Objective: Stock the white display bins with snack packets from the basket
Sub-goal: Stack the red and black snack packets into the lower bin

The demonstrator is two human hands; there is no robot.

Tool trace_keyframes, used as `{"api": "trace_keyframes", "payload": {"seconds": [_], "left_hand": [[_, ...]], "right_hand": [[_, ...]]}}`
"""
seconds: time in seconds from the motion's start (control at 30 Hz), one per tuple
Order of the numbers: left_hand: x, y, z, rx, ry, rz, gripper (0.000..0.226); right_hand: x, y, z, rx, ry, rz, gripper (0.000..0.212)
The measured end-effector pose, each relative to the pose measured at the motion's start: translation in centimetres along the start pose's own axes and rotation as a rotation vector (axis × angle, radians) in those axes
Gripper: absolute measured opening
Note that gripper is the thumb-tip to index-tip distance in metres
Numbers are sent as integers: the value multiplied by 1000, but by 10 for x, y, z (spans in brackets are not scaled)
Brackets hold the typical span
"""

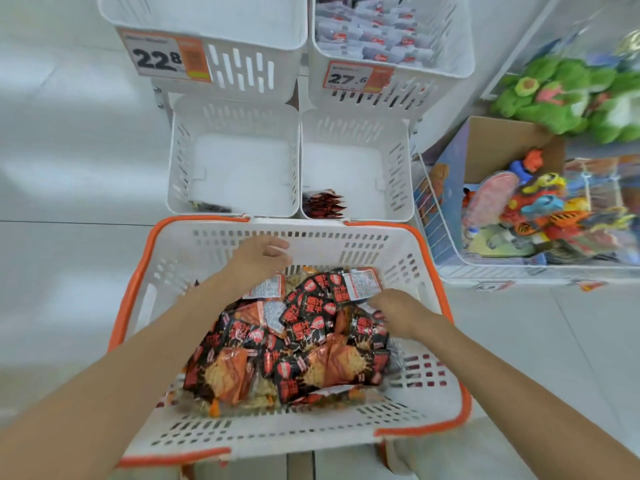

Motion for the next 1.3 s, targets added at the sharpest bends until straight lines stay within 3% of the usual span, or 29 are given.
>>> {"api": "trace_keyframes", "payload": {"seconds": [0.03, 0.1, 0.2, 0.27, 0.3, 0.33, 0.4, 0.43, 0.5, 0.57, 0.63, 0.8, 0.9, 1.0, 1.13, 1.2, 1.3], "left_hand": [[-3, 0, 5, -16, 12, -6, 25], [-5, -2, 10, -41, 11, -34, 31], [0, -15, 14, -142, -57, -122, 64], [0, -27, 18, -245, -56, -168, 75], [-2, -28, 17, -265, -50, -171, 64], [-8, -23, 16, -250, -34, -171, 44], [-20, -4, 16, -143, 36, -145, 14], [-27, 9, 15, -88, 88, -102, 10], [-40, 31, 16, -39, 155, -7, 13], [-47, 41, 18, -47, 171, 45, 25], [-51, 43, 19, -55, 173, 80, 33], [-43, 40, 21, 27, 67, 41, 32], [-35, 26, 25, -105, 71, 70, 36], [-35, 15, 25, -182, 144, 244, 45], [-39, 33, 20, 27, 135, 247, 32], [-41, 42, 21, 55, 167, 235, 33], [-39, 34, 27, -108, 287, 369, 71]], "right_hand": [[1, 0, 1, 80, -51, 46, 19], [3, 18, 3, 301, -115, 1, 18], [-15, 76, 13, 547, -32, -374, 19], [-38, 107, 17, 506, 130, -654, 9], [-47, 113, 17, 455, 200, -760, 7], [-54, 116, 15, 408, 238, -821, 17], [-61, 102, 2, 323, 183, -817, 58], [-62, 88, -7, 273, 116, -790, 71], [-72, 50, -24, 145, 49, -698, 77], [-85, 13, -35, 30, 61, -464, 66], [-90, -2, -41, 15, 71, -386, 47], [-69, 64, -38, 214, 81, -979, 13], [-66, 106, -26, 296, 143, -1050, 11], [-64, 114, -21, 261, 163, -1161, 17], [-49, 118, -13, 247, 187, -1172, 10], [-47, 123, -10, 215, 222, -1197, 7], [-59, 122, -12, 184, 233, -1202, 9]]}}
Point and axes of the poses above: each hand's wrist, its own z-axis away from the middle knuckle, its own y-axis out of the back of the hand, x = y × z, the point moved 2 cm from there along -z, towards the middle knuckle, and after that the axes turned 14 degrees about z, right-handed, at the moved point
